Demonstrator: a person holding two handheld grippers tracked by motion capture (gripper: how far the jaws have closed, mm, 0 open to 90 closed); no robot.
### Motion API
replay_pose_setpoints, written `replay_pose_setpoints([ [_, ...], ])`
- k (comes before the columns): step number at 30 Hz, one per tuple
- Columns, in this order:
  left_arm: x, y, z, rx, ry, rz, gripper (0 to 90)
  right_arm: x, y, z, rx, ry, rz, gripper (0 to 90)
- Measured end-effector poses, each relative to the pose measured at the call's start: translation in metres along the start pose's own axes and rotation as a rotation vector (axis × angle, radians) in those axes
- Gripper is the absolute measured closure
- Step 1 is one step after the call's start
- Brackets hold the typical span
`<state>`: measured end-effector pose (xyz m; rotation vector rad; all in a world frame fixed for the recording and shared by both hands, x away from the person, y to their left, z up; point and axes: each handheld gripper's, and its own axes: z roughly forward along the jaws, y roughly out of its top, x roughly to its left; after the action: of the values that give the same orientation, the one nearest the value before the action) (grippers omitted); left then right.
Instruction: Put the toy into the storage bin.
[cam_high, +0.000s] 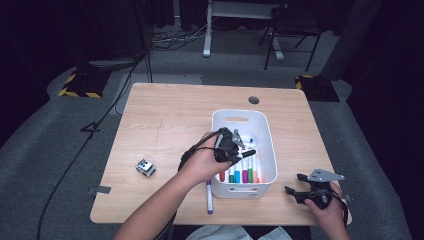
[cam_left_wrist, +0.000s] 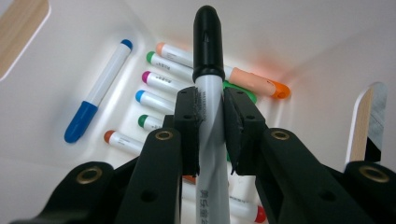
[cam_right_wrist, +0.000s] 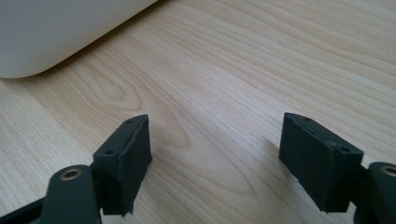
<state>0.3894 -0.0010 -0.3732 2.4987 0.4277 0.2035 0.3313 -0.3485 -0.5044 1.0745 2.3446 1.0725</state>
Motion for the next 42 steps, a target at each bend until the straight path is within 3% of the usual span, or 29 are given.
replay_pose_setpoints([
  [1,-0.001,0.000,0.000,0.011,-0.017,-0.010,76.2,0.000,0.000,0.000,0.000,0.000,0.000,25.3],
  [8,-0.001,0.000,0.002,0.010,-0.013,-0.006,76.2,0.000,0.000,0.000,0.000,0.000,0.000,25.3],
  [10,-0.002,0.000,0.002,0.012,-0.014,-0.023,75.9,0.000,0.000,0.000,0.000,0.000,0.000,25.4],
  [11,0.000,0.000,0.002,-0.017,-0.009,-0.020,72.1,0.000,0.000,0.000,0.000,0.001,0.000,25.3],
  [13,0.001,-0.001,0.000,-0.065,0.021,-0.049,52.4,0.000,0.000,0.000,0.000,0.000,0.000,25.3],
  [16,0.003,-0.002,-0.009,-0.121,0.028,-0.074,38.8,0.000,0.000,0.000,0.000,0.000,-0.001,25.4],
  [20,0.004,-0.006,-0.025,-0.194,0.029,-0.103,34.9,-0.001,0.000,0.000,0.003,0.001,-0.004,25.3],
  [24,0.003,-0.013,-0.044,-0.255,0.058,-0.130,33.2,0.000,0.000,0.000,0.000,0.000,0.000,25.3],
  [30,0.004,-0.036,-0.069,-0.307,0.108,-0.180,32.2,0.000,0.000,0.000,0.001,0.000,-0.001,25.3],
  [34,0.004,-0.052,-0.075,-0.322,0.140,-0.224,32.2,0.000,0.000,0.000,0.005,-0.002,-0.011,25.3],
  [37,0.003,-0.064,-0.079,-0.324,0.137,-0.248,32.2,0.000,0.000,0.000,0.004,-0.003,-0.009,25.3],
  [38,0.004,-0.068,-0.081,-0.320,0.159,-0.247,32.2,0.000,0.000,0.000,0.003,-0.003,-0.003,25.3],
  [40,0.002,-0.078,-0.082,-0.321,0.155,-0.272,32.1,0.000,0.000,0.000,0.001,-0.001,0.003,25.3],
  [42,0.000,-0.088,-0.079,-0.319,0.189,-0.285,30.7,0.000,0.000,0.000,0.001,-0.001,0.003,25.3],
])
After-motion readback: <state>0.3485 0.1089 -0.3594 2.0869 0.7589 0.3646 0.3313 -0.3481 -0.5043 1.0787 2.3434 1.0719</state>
